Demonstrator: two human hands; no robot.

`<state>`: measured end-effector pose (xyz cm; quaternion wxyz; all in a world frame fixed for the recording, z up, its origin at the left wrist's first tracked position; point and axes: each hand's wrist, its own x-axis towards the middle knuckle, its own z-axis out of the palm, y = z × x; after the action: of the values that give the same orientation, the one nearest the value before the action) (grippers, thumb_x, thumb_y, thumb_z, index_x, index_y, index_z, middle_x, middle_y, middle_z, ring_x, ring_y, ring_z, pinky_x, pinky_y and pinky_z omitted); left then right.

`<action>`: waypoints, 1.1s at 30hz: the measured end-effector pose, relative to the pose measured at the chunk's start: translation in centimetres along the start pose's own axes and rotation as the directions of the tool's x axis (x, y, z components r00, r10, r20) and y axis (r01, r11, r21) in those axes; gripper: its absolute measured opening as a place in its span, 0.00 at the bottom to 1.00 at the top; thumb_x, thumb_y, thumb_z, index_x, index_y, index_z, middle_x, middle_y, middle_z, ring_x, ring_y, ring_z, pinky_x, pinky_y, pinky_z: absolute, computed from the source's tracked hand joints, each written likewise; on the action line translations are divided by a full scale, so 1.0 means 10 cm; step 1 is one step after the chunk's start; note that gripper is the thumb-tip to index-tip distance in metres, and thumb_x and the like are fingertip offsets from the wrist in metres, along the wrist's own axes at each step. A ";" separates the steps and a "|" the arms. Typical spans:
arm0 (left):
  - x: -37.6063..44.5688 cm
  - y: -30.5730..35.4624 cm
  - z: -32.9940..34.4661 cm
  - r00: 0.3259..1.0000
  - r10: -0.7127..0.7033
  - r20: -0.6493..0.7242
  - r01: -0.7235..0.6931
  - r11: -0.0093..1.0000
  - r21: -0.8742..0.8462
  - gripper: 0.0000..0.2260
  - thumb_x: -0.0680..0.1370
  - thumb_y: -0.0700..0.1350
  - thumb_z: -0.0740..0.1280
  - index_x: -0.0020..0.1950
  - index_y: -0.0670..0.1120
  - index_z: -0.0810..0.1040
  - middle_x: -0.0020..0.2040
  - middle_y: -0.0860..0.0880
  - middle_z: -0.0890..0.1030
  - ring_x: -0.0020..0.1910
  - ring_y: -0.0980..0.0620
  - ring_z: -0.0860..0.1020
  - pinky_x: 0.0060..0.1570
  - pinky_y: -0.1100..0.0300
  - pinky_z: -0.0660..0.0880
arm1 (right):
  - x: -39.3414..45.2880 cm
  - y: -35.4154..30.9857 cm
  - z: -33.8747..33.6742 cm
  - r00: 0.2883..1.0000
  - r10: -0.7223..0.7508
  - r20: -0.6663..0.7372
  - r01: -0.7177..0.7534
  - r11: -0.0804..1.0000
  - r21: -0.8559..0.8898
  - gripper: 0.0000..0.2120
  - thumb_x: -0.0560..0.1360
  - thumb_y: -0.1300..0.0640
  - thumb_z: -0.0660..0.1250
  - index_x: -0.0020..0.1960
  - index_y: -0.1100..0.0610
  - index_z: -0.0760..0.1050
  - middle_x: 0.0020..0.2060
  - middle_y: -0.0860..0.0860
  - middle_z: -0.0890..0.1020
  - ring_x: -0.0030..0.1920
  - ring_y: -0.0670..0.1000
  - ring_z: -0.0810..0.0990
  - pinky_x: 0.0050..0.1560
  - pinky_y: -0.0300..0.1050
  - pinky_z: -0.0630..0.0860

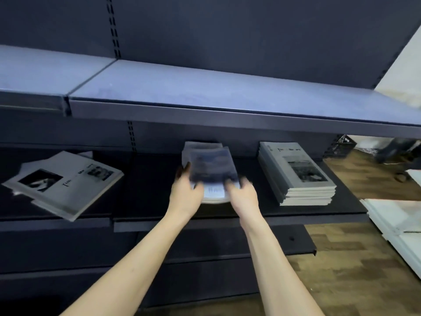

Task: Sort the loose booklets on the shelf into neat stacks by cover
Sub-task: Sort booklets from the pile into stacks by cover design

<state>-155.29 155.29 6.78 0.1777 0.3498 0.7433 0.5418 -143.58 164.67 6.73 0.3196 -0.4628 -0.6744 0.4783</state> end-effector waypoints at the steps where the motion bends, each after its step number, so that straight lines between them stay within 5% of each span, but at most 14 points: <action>1: 0.09 -0.01 0.02 1.000 -0.003 -0.009 0.003 1.000 0.012 0.21 0.78 0.41 0.63 0.71 0.52 0.70 0.63 0.49 0.75 0.61 0.49 0.76 0.49 0.68 0.70 | 0.11 0.01 0.03 1.000 0.008 -0.005 -0.008 1.000 0.006 0.01 0.76 0.52 0.65 0.47 0.49 0.74 0.50 0.51 0.80 0.51 0.53 0.78 0.50 0.49 0.75; 6: 0.46 0.01 0.11 1.000 -0.025 -0.018 0.026 0.998 0.056 0.25 0.81 0.43 0.63 0.78 0.52 0.60 0.75 0.48 0.65 0.70 0.49 0.69 0.56 0.65 0.65 | 0.54 0.08 0.15 0.999 0.049 0.010 -0.049 0.999 0.021 0.09 0.78 0.52 0.66 0.58 0.51 0.77 0.49 0.49 0.83 0.49 0.50 0.81 0.46 0.44 0.77; 11: 0.78 -0.09 0.21 0.999 -0.022 0.027 0.018 0.991 0.133 0.25 0.82 0.45 0.62 0.78 0.52 0.60 0.78 0.46 0.61 0.73 0.46 0.67 0.66 0.58 0.69 | 0.87 0.14 0.25 0.999 0.054 -0.005 -0.055 0.998 -0.020 0.08 0.79 0.50 0.65 0.56 0.51 0.77 0.48 0.50 0.83 0.47 0.50 0.81 0.50 0.49 0.80; 18: 0.98 -0.32 0.34 0.998 -0.018 0.058 0.002 0.964 0.267 0.26 0.82 0.43 0.60 0.79 0.51 0.57 0.80 0.44 0.53 0.78 0.43 0.56 0.75 0.48 0.60 | 1.09 0.26 0.38 1.000 0.009 0.027 -0.006 0.995 -0.101 0.10 0.81 0.51 0.62 0.58 0.54 0.77 0.52 0.52 0.82 0.52 0.52 0.81 0.57 0.56 0.78; 20: 0.99 -0.37 0.35 0.998 -0.019 0.055 0.004 0.963 0.270 0.26 0.82 0.42 0.60 0.79 0.52 0.56 0.80 0.44 0.51 0.78 0.44 0.55 0.76 0.49 0.58 | 1.06 0.31 0.40 0.998 0.027 0.051 -0.025 0.998 -0.053 0.11 0.81 0.51 0.64 0.62 0.52 0.74 0.55 0.49 0.81 0.56 0.52 0.81 0.60 0.53 0.77; 23: 1.00 -0.36 0.35 0.995 -0.035 0.089 0.012 0.969 0.245 0.26 0.83 0.43 0.59 0.80 0.54 0.55 0.80 0.45 0.48 0.77 0.44 0.57 0.70 0.56 0.63 | 1.00 0.30 0.38 0.998 0.040 0.052 -0.041 0.999 0.012 0.26 0.80 0.54 0.66 0.76 0.49 0.62 0.60 0.43 0.74 0.62 0.47 0.76 0.61 0.44 0.74; 27: 0.99 -0.38 0.32 0.992 -0.035 0.118 0.007 0.974 0.227 0.26 0.82 0.45 0.61 0.79 0.55 0.57 0.80 0.45 0.51 0.76 0.43 0.61 0.69 0.53 0.67 | 1.00 0.30 0.35 0.998 0.032 0.058 -0.030 0.999 -0.030 0.19 0.79 0.54 0.67 0.69 0.53 0.71 0.59 0.49 0.79 0.60 0.50 0.79 0.49 0.31 0.73; 33: 0.88 -0.38 0.25 0.994 -0.105 0.031 0.091 0.954 0.287 0.22 0.83 0.51 0.59 0.77 0.55 0.61 0.72 0.46 0.69 0.69 0.45 0.71 0.65 0.48 0.72 | 0.94 0.18 0.21 0.999 0.016 0.037 -0.013 0.997 -0.081 0.26 0.79 0.47 0.66 0.74 0.53 0.66 0.65 0.51 0.76 0.65 0.53 0.76 0.60 0.43 0.71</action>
<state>-161.04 162.65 3.40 0.1693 0.3468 0.8256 0.4115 -148.27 172.86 4.27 0.2844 -0.4710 -0.6957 0.4618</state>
